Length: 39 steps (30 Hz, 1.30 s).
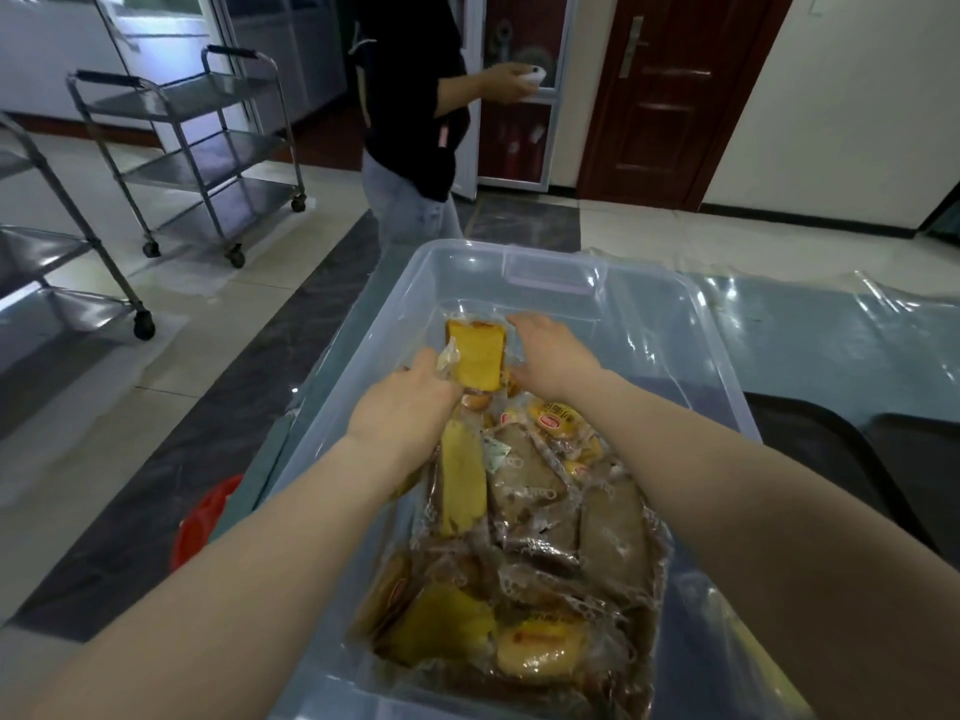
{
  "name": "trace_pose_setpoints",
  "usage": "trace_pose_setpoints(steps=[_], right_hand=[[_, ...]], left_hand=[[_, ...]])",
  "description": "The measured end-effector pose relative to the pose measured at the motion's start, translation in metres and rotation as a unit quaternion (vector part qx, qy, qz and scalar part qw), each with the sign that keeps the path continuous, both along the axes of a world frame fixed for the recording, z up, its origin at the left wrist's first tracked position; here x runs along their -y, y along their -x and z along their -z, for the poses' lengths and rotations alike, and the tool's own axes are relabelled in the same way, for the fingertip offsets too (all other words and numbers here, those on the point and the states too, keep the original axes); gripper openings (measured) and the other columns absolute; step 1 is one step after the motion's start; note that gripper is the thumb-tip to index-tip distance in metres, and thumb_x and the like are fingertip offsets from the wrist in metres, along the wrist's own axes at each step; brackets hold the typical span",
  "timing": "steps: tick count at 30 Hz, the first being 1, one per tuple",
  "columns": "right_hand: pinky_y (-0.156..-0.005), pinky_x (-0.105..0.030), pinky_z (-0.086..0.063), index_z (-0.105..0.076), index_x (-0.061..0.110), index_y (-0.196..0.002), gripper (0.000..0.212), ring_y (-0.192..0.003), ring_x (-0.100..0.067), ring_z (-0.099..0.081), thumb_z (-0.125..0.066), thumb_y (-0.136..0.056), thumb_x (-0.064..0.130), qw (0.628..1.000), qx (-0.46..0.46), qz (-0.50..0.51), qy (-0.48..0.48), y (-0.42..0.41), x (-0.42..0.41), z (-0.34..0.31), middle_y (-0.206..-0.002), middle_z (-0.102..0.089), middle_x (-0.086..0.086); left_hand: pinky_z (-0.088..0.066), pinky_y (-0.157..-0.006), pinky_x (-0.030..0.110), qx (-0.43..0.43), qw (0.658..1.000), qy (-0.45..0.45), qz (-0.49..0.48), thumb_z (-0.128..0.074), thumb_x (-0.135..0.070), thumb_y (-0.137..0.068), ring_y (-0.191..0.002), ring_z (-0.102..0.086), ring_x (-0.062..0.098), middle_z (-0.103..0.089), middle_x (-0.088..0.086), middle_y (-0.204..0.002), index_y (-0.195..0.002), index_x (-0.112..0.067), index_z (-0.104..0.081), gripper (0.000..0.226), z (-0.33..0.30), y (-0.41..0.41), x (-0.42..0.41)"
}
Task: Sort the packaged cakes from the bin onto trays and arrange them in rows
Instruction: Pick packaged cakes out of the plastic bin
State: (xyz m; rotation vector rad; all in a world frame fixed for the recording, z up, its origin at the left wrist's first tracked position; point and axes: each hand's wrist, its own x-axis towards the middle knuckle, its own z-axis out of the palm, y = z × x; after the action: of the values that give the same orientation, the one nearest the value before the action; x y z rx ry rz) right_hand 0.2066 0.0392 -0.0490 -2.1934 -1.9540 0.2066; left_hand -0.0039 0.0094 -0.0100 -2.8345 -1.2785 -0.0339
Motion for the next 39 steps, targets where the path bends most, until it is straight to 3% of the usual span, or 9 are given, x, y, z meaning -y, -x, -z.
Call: trace_pose_setpoints(steps=[5,12,16,21,24,29,32,36,39], right_hand=[[-0.107,-0.046,-0.036,-0.022,0.015,-0.149,0.075,-0.137,-0.033,-0.026,-0.061,-0.085,0.015,0.999,0.039,-0.008,0.034,0.004,-0.033,0.009,-0.154,-0.023,-0.007],[-0.094,-0.039,-0.039,-0.042,0.014,-0.133,0.051,-0.122,-0.032,-0.035,-0.060,-0.085,0.015,0.993,0.113,0.026,-0.013,0.007,-0.037,0.029,-0.129,-0.039,-0.012],[-0.081,-0.040,-0.047,-0.051,0.010,-0.108,0.021,-0.106,-0.032,-0.049,-0.053,-0.087,0.005,0.997,0.051,0.062,-0.006,-0.005,-0.021,0.028,-0.114,-0.052,-0.012],[-0.064,-0.036,-0.046,-0.046,0.016,-0.116,0.030,-0.084,-0.029,-0.056,-0.057,-0.090,0.010,0.996,-0.044,0.075,-0.017,-0.012,0.001,-0.003,-0.103,-0.061,-0.010],[-0.069,-0.033,-0.046,-0.050,0.017,-0.125,0.039,-0.093,-0.027,-0.058,-0.063,-0.088,0.017,0.995,-0.065,0.060,-0.038,-0.015,0.019,-0.031,-0.111,-0.063,-0.009],[-0.079,-0.032,-0.048,-0.058,0.016,-0.117,0.032,-0.100,-0.024,-0.060,-0.066,-0.085,0.017,0.988,-0.106,0.049,-0.097,-0.028,0.073,-0.069,-0.113,-0.064,-0.005],[-0.084,-0.030,-0.048,-0.060,0.016,-0.116,0.032,-0.097,-0.016,-0.059,-0.067,-0.085,0.017,0.971,-0.173,0.059,-0.154,-0.040,0.113,-0.085,-0.110,-0.064,0.000],[-0.064,-0.005,-0.035,-0.056,0.028,-0.103,0.025,-0.077,0.005,-0.054,-0.069,-0.083,0.020,0.928,-0.244,0.088,-0.266,-0.064,0.167,-0.103,-0.089,-0.056,0.020],[-0.065,-0.011,-0.046,-0.044,0.034,-0.085,0.029,-0.073,0.006,-0.057,-0.066,-0.084,0.015,0.883,-0.307,0.104,-0.339,-0.086,0.207,-0.113,-0.077,-0.054,0.017]], left_hand=[[-0.049,-0.070,0.039,0.029,1.000,0.003,-0.010,-0.047,-0.008,-0.094,-0.084,-0.052,0.030,-0.026,0.003,-0.095,-0.121,-0.020,-0.052,0.030,-0.003,0.002,-0.008],[-0.046,-0.067,0.039,0.059,0.998,-0.004,-0.027,-0.047,-0.016,-0.096,-0.074,-0.039,0.024,-0.026,0.001,-0.094,-0.114,-0.022,-0.053,0.019,-0.004,0.003,-0.014],[-0.040,-0.060,0.034,0.039,0.999,0.009,-0.006,-0.048,-0.009,-0.094,-0.071,-0.040,0.023,-0.027,0.001,-0.093,-0.111,-0.023,-0.054,0.023,-0.002,0.003,-0.013],[-0.046,-0.065,0.035,0.066,0.998,0.011,0.012,-0.049,-0.014,-0.094,-0.075,-0.047,0.022,-0.033,0.000,-0.094,-0.112,-0.029,-0.056,0.025,-0.004,0.004,-0.013],[-0.049,-0.070,0.035,0.099,0.995,0.014,0.004,-0.051,-0.022,-0.094,-0.079,-0.050,0.021,-0.035,-0.002,-0.095,-0.114,-0.032,-0.057,0.024,-0.009,0.004,-0.010],[-0.036,-0.064,0.028,0.171,0.985,0.005,0.017,-0.054,-0.011,-0.087,-0.078,-0.046,0.017,-0.034,-0.004,-0.094,-0.112,-0.028,-0.063,0.031,-0.025,0.001,0.005],[-0.037,-0.062,0.025,0.213,0.977,-0.009,0.026,-0.061,-0.012,-0.083,-0.078,-0.046,0.013,-0.035,-0.008,-0.094,-0.108,-0.031,-0.065,0.031,-0.035,-0.004,0.019],[-0.038,-0.064,0.019,0.299,0.954,-0.016,0.021,-0.067,-0.005,-0.075,-0.076,-0.042,0.003,-0.033,-0.017,-0.090,-0.101,-0.037,-0.065,0.041,-0.056,-0.025,0.043],[-0.031,-0.061,0.010,0.351,0.936,-0.032,0.015,-0.069,-0.002,-0.072,-0.076,-0.038,-0.004,-0.032,-0.023,-0.089,-0.095,-0.048,-0.060,0.053,-0.079,-0.053,0.069]])
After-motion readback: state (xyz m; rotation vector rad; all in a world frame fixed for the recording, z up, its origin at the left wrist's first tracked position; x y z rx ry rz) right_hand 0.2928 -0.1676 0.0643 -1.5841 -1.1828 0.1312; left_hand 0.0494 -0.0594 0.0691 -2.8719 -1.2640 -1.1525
